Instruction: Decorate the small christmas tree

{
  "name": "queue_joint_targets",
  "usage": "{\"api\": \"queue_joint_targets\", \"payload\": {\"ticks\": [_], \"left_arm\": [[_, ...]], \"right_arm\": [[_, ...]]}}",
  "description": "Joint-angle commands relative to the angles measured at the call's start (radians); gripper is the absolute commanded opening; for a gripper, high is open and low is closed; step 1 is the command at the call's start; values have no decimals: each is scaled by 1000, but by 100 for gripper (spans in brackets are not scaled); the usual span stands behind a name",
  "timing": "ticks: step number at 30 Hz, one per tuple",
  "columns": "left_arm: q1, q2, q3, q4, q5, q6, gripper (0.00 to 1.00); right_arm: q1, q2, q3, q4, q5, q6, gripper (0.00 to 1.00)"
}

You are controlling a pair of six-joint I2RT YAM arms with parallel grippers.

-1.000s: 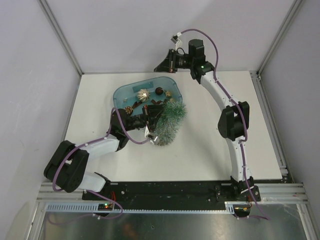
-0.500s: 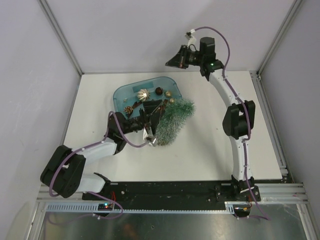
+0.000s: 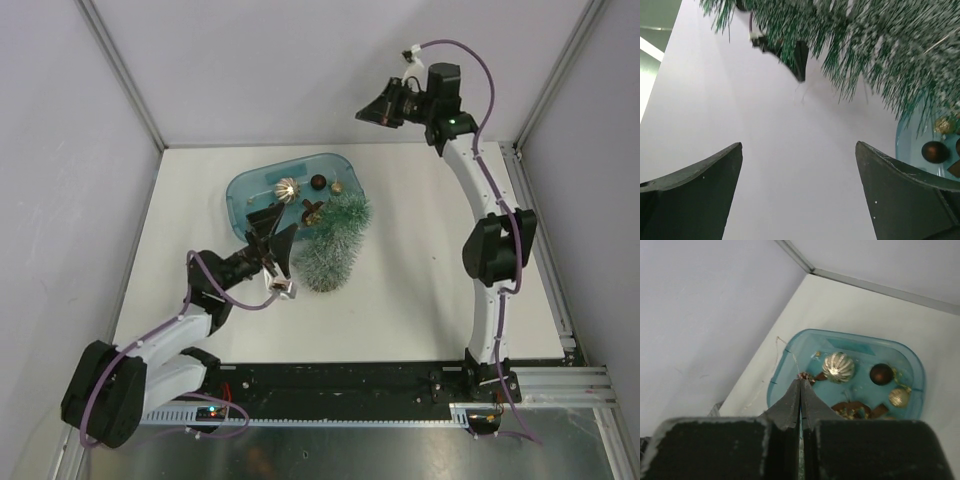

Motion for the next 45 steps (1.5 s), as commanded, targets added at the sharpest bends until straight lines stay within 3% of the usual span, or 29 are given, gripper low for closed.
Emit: {"api": "queue_joint_targets", "payload": {"ticks": [1, 8, 17, 25, 32, 35, 40, 45], "left_arm": [[22, -72, -29, 2, -85, -24, 99], [28, -186, -71, -60, -136, -108, 99], [28, -297, 12, -320, -237, -329, 99], [26, -357, 76, -469, -236, -412, 95], [24, -396, 145, -611, -219, -476, 90], [22, -405, 169, -661, -202, -500, 90], [20, -366, 258, -788, -189, -552, 91], [44, -331, 392, -1095, -85, -503, 99]], "right_arm": [[-58, -146, -97, -68, 108, -93, 0], [-130, -416, -479, -34, 350, -80, 0], [-140, -791, -915, -87, 656, -34, 0], [-87, -1099, -982, -307, 804, -64, 0], [136, -1283, -1013, -522, 993, -24, 0], [172, -1350, -1040, -565, 1015, -1, 0], [192, -1388, -1062, -594, 1003, 12, 0], [204, -1350, -1068, -533, 966, -4, 0]]}}
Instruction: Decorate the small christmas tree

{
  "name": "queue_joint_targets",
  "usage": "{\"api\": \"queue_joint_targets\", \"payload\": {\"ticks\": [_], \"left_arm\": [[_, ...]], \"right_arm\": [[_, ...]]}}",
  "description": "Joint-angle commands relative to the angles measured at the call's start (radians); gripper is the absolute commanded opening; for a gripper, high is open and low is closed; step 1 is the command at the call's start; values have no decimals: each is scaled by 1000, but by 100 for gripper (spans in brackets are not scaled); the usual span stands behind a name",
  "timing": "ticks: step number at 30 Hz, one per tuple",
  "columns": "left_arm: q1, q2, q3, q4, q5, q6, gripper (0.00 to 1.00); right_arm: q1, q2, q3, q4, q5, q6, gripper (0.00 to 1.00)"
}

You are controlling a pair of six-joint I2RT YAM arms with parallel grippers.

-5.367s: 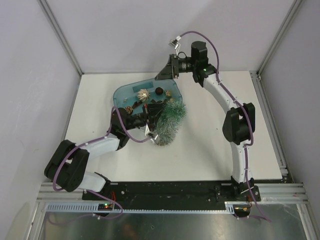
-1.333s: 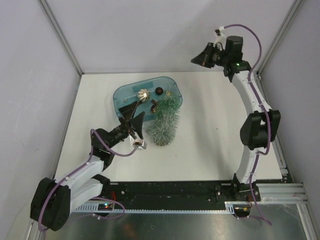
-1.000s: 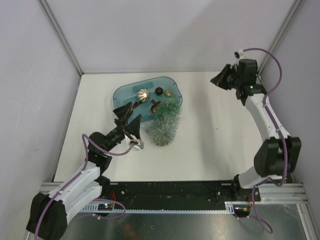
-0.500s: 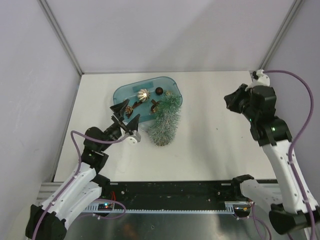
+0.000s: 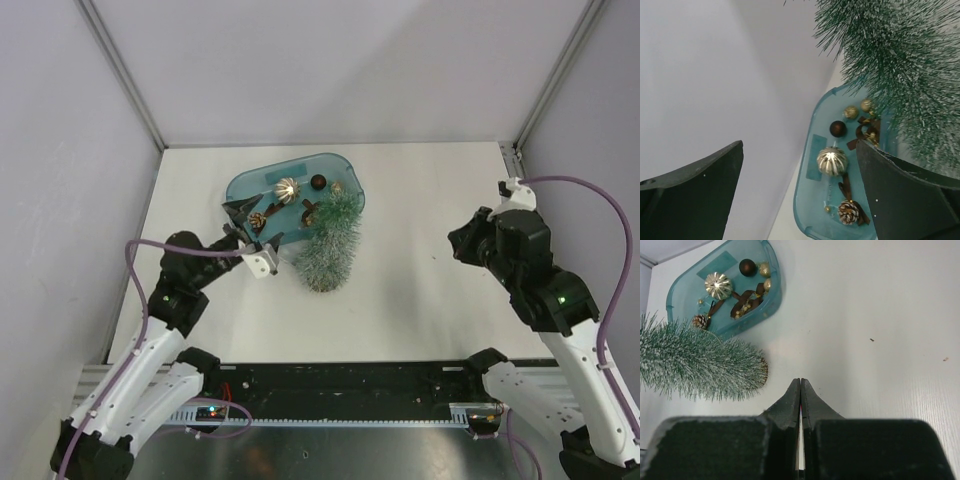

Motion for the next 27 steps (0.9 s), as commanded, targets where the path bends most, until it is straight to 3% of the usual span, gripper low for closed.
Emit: {"api": "queue_joint_targets", "payload": {"ticks": [1, 5, 12, 18, 27], "left_arm": [[32, 25, 134, -319, 117, 25, 99], [92, 105, 196, -596, 177, 91, 100], [216, 264, 174, -753, 108, 229, 100], [303, 346, 115, -765, 81, 274, 100], [315, 414, -3, -759, 86, 387, 99]], "right_arm": [[12, 39, -9, 61, -19, 3, 0], [12, 77, -9, 117, -66, -6, 15], [9, 123, -8, 174, -99, -26, 36], [7, 150, -9, 204, -116, -32, 43], [-1, 169, -7, 243, -149, -28, 43]]}}
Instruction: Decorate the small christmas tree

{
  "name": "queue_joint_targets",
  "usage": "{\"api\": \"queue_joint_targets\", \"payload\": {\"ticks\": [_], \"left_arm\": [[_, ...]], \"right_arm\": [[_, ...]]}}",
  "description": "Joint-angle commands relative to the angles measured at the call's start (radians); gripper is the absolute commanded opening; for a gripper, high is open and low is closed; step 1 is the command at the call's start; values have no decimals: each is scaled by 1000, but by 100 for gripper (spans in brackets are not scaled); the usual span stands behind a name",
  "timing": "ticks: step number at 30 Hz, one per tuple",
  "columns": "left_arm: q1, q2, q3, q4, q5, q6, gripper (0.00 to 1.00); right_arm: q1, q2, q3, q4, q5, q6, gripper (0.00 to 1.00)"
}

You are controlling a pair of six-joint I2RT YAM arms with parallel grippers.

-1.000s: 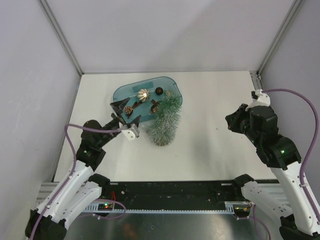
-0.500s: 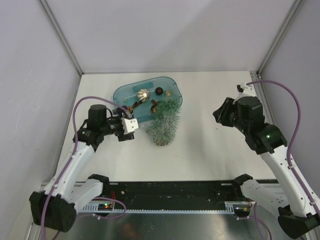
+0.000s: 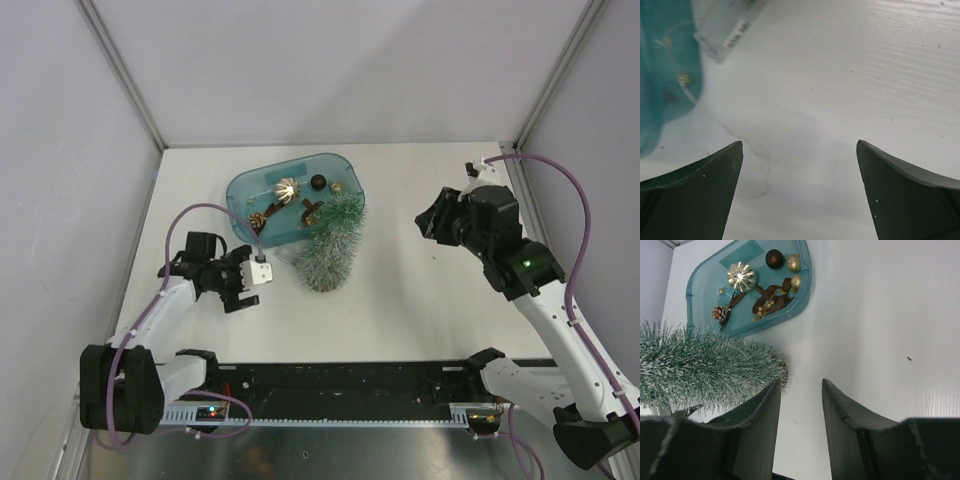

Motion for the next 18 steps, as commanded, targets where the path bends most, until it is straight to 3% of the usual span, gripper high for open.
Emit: {"api": "queue_joint_targets", "payload": {"ticks": [1, 8, 18], "left_arm": [[10, 55, -14, -2, 5, 67, 99], [17, 86, -23, 190, 0, 20, 91], [34, 93, -69, 297, -34, -8, 63]], "right_arm": [[-5, -4, 7, 58, -21, -11, 43], [-7, -9, 6, 61, -32, -13, 41], [-6, -9, 6, 65, -46, -19, 38]]}}
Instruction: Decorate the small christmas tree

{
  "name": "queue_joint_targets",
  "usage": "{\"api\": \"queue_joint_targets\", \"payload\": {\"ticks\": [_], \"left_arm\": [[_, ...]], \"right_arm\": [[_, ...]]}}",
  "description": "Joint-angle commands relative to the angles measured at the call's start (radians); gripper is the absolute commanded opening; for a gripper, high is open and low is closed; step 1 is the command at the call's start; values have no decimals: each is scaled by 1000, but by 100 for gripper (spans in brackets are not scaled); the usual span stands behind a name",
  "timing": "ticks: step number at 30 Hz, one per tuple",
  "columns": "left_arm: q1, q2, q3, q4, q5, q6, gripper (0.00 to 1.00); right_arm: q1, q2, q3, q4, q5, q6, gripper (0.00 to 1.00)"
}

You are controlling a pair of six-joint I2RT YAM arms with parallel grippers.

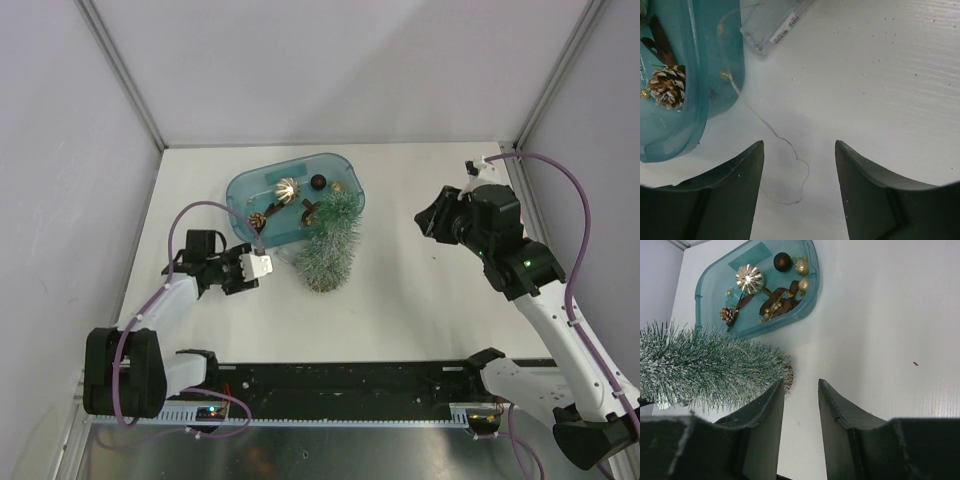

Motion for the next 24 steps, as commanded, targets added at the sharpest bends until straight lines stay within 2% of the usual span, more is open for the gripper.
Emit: {"api": "queue_joint_targets", "payload": {"ticks": [1, 5, 6, 7, 10, 19, 22, 24], "left_arm": [[11, -3, -35, 72, -10, -15, 58], [10, -6, -39, 90, 6, -25, 17], [8, -12, -35, 91, 9, -32, 9], [6, -20, -29, 91, 10, -36, 4], [3, -58, -13, 91, 7, -32, 1], [2, -287, 93, 42, 45, 1, 0], [0, -339, 131, 35, 107, 103, 0], [-2, -363, 131, 36, 162, 239, 0]], "right_arm": [[-1, -9, 6, 39, -14, -19, 38], [-1, -13, 6, 43, -14, -23, 34], [-2, -15, 6, 45, -14, -25, 34], [-2, -16, 6, 47, -14, -26, 33], [-8, -11, 6, 60, -41, -30, 32], [-90, 20, 7, 143, -154, -23, 32], [-124, 48, 7, 200, -219, -10, 32], [-138, 78, 8, 243, -271, 3, 33]]}}
